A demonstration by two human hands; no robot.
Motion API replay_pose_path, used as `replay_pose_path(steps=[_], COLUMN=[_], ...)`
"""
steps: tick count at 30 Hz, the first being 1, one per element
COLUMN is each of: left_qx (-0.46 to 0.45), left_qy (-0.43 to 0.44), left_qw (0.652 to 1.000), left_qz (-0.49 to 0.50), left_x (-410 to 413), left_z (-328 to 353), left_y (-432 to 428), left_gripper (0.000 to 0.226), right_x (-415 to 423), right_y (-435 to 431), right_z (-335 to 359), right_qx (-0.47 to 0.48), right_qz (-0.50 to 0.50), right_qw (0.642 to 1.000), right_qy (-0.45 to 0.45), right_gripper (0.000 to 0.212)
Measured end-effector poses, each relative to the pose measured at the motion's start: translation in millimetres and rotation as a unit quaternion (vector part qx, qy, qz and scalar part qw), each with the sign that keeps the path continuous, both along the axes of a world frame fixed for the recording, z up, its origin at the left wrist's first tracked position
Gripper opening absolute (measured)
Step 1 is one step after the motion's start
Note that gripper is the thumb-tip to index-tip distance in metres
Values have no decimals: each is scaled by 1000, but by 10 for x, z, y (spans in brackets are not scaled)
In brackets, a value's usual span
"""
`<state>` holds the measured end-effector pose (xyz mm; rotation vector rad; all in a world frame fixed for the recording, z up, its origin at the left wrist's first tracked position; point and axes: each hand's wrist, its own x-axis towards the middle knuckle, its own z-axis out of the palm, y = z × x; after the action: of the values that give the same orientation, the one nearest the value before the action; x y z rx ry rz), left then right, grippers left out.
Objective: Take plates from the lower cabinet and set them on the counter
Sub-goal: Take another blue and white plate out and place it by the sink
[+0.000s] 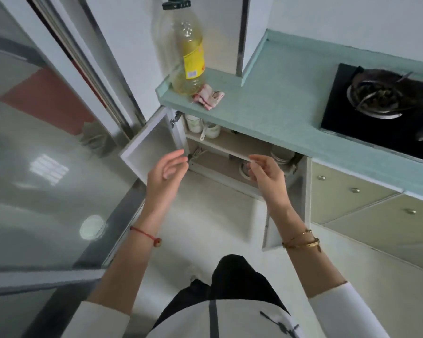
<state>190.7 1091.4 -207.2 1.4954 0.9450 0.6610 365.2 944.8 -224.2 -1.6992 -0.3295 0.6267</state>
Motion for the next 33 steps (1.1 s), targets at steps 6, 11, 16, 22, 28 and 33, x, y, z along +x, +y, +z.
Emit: replay_pose_path(steps=[6, 11, 16, 22, 28, 33], left_qx=[-38, -53, -63, -55, -35, -27], left_qy=[21, 31, 58, 106, 132, 158], left_qw=[996, 991, 984, 974, 965, 960], left_qz=[-76, -120, -154, -192, -223, -232], left_x=[554, 1117, 1567, 2063, 2646, 3162], left_z=[-263, -605, -1049, -1958, -3509, -5025], left_y=[681, 987, 1224, 1465, 1629, 1828], left_gripper=[32, 30, 31, 30, 29, 29], right_x=[223, 581, 970, 1367, 1829, 2238], right_y=[232, 351, 583, 858, 1148, 1359], right_z=[-196, -492, -895, -1802, -3456, -5010], right_qx=[-34, -70, -106, -142, -167, -181], right_qz=[-94, -146, -164, -183, -207, -213], right_qw=[995, 986, 979, 968, 959, 957], right_qy=[19, 35, 63, 94, 94, 78], right_gripper=[20, 21, 22, 22, 20, 21])
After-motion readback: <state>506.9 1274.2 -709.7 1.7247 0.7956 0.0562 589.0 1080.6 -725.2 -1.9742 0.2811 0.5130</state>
